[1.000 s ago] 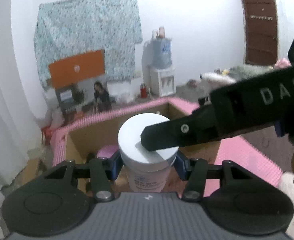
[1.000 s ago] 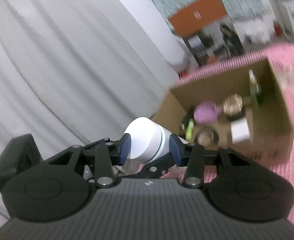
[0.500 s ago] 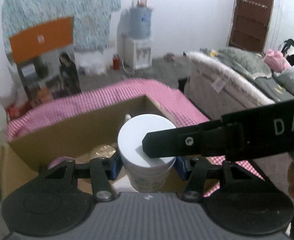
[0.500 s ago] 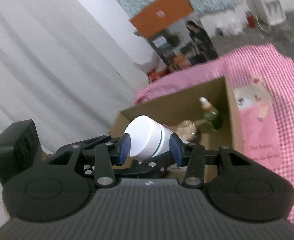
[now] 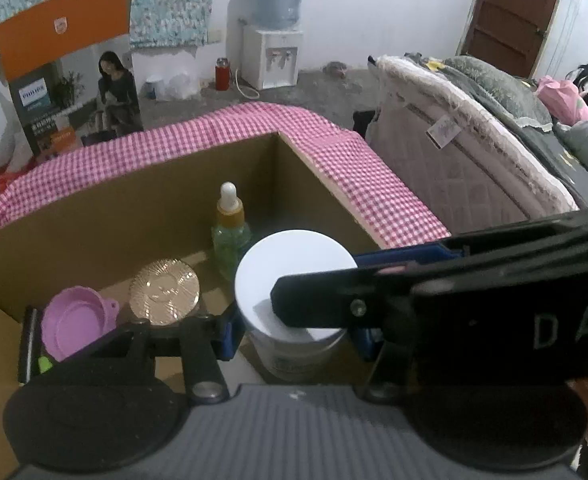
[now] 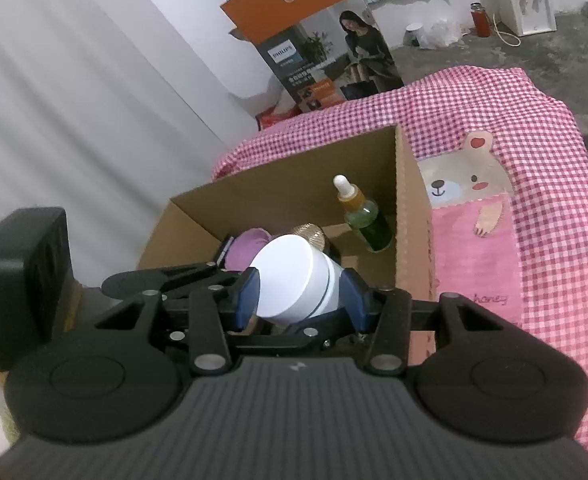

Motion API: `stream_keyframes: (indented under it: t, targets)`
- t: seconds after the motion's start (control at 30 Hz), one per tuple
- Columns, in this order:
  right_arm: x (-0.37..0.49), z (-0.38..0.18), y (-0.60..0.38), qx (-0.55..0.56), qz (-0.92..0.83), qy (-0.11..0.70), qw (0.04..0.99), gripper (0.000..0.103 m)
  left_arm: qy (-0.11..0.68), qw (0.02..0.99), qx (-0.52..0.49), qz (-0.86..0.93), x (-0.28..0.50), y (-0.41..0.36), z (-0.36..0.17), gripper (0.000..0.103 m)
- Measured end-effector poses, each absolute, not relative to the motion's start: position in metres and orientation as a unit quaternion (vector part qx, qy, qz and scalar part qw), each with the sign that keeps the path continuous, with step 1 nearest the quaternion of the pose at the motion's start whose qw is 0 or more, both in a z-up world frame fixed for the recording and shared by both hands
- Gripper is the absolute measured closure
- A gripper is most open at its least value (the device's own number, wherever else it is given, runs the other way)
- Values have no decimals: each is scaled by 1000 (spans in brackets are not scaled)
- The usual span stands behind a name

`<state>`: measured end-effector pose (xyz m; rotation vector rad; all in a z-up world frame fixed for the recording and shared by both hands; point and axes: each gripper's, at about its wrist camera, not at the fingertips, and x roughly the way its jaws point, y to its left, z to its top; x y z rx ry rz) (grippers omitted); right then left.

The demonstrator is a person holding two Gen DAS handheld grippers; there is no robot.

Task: Organize rigid objects
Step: 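Lower the pill bottle into the box and open the right tool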

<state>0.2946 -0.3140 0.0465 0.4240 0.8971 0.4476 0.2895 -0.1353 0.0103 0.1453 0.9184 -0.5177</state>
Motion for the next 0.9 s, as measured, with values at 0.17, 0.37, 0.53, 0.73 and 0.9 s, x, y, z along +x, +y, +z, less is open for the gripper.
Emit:
stream_keyframes:
  t: [0.17, 0.37, 0.53, 0.73, 0.9]
  targets:
    - [299, 41, -314, 195, 211, 431, 856, 54, 450, 856, 74, -245, 293, -142, 3, 49]
    - [298, 42, -313, 183, 208, 424, 862, 52, 441, 859, 68, -252, 291, -145, 4, 47]
    - [293, 47, -315, 179, 204, 412, 870, 45, 420, 869, 73, -251, 284, -144, 12, 31]
    - [276, 62, -321, 193, 201, 357, 892, 31, 380, 888, 66, -252, 271, -134, 29, 13]
    - [259, 77, -322, 199, 193, 317, 907, 23, 356, 899, 60, -248, 258, -122, 46, 10]
